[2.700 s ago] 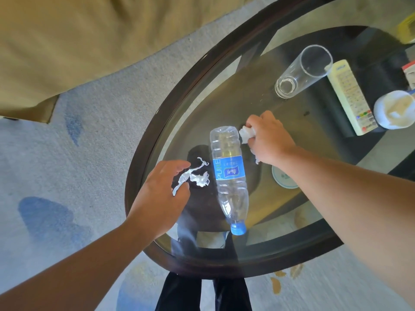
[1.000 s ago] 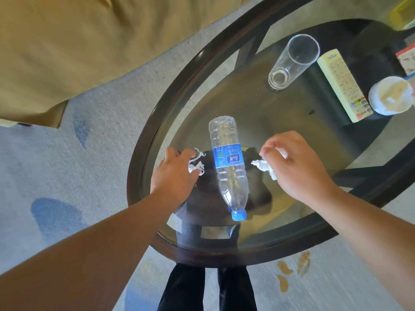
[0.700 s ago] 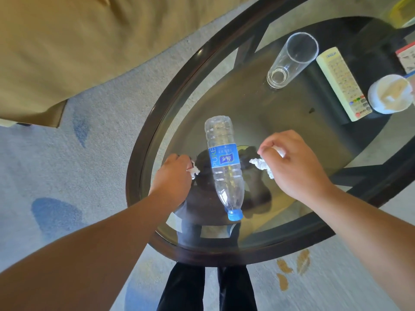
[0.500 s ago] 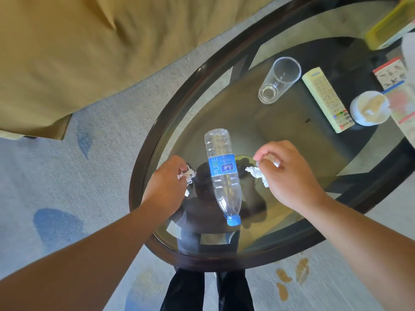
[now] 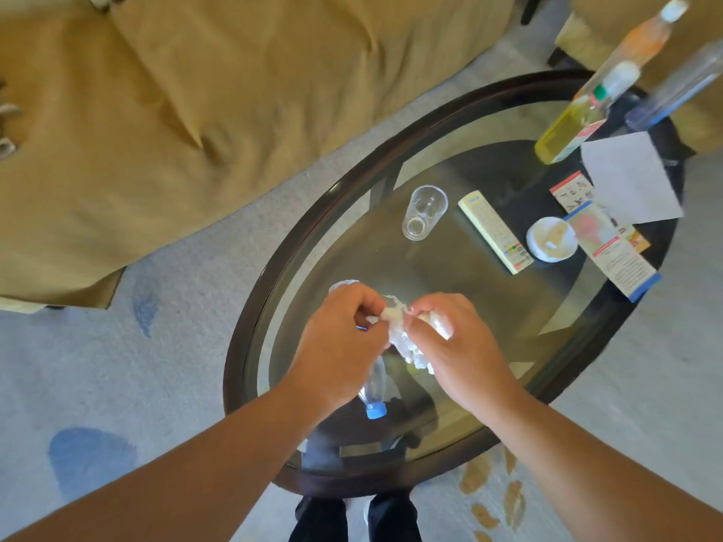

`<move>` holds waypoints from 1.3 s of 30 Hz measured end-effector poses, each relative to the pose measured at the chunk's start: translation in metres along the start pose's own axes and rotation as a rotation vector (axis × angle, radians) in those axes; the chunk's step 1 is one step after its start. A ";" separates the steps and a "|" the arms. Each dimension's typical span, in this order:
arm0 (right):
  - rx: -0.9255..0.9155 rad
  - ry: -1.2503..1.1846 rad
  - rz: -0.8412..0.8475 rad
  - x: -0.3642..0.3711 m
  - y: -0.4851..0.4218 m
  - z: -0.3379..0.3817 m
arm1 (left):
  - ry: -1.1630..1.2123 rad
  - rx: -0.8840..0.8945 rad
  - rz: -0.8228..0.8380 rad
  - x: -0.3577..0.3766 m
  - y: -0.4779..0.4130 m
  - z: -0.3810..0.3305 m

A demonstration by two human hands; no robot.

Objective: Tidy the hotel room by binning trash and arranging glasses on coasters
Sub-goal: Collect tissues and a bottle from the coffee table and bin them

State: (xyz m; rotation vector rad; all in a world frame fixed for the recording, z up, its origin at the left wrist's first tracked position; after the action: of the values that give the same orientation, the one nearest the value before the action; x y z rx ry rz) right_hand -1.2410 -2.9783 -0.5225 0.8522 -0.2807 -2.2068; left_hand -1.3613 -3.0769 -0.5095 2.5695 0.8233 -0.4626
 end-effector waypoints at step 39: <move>-0.018 0.043 -0.051 -0.018 0.000 -0.038 | -0.093 0.037 0.258 0.056 0.016 0.030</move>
State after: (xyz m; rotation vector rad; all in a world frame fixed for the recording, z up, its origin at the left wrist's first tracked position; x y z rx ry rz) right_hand -1.2073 -2.9632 -0.5419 0.9053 -0.2206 -2.2318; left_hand -1.3141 -3.0758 -0.5547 2.6176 0.4472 -0.5160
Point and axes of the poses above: each hand's wrist, its own y-axis away from the middle knuckle, its own x-axis out of the palm, z = x × y, the point moved 7 cm from there along -y, towards the middle knuckle, and after that the axes turned 4 degrees about x, right-handed, at the moved point
